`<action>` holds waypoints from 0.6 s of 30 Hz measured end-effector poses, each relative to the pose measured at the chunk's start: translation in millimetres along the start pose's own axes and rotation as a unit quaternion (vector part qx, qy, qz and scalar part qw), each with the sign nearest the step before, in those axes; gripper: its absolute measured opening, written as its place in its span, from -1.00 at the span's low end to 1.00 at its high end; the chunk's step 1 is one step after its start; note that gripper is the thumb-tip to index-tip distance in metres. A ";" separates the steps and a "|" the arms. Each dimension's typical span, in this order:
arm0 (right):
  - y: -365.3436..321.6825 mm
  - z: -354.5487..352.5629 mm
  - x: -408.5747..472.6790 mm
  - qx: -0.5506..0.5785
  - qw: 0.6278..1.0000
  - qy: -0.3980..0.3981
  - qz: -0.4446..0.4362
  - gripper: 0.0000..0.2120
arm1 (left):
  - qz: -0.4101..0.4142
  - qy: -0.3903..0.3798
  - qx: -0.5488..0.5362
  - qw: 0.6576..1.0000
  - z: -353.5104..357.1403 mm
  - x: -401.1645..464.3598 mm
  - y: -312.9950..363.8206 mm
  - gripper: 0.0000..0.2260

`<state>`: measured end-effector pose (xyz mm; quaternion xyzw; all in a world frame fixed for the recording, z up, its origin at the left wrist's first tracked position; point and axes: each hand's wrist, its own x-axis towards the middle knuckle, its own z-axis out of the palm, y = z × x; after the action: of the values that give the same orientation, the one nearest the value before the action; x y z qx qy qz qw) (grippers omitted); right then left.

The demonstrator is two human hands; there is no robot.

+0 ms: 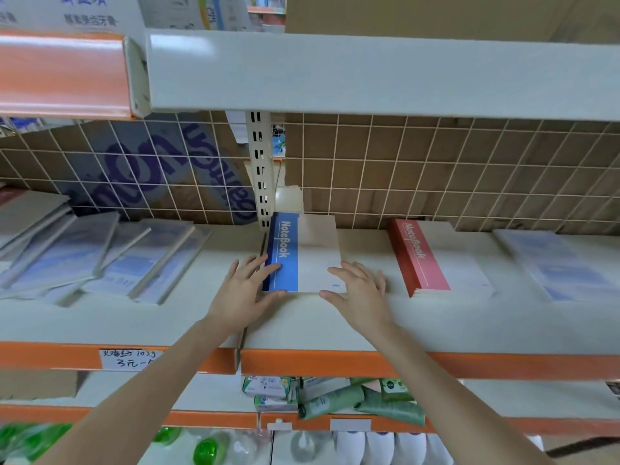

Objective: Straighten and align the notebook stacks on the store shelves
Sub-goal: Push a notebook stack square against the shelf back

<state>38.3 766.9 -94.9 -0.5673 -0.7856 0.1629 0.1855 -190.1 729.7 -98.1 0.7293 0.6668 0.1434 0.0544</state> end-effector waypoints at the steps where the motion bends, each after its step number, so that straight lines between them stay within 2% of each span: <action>1: 0.1 0.2 -0.1 -0.004 1.000 0.004 -0.001 -0.50 | 0.000 0.001 -0.001 1.000 0.6 0.6 -1.1 -0.42; 5: -0.2 0.2 0.2 -0.015 1.000 0.013 0.000 -0.50 | 0.007 0.004 -0.006 1.000 0.4 2.8 -3.6 -0.39; 11: 0.6 1.2 -0.8 -0.023 0.999 0.027 -0.011 -0.50 | 0.021 0.007 0.000 1.000 0.7 0.8 -6.9 -0.10; 13: 0.9 1.7 2.1 -0.033 0.999 0.029 -0.013 -0.50 | 0.021 0.011 -0.003 1.000 -0.1 1.8 -7.6 -0.06; 16: 1.0 4.2 8.1 -0.031 0.999 0.034 -0.008 -0.51 | 0.014 0.008 -0.011 1.000 -2.6 5.6 -5.6 -0.09; 18: 1.4 7.1 11.7 -0.021 0.999 0.037 -0.004 -0.52 | 0.005 0.006 -0.022 1.000 -3.2 9.4 -3.9 -0.27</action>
<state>32.7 778.1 -100.5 -0.5736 -0.7838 0.1243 0.2028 -194.0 739.0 -94.8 0.7304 0.6600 0.1632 0.0659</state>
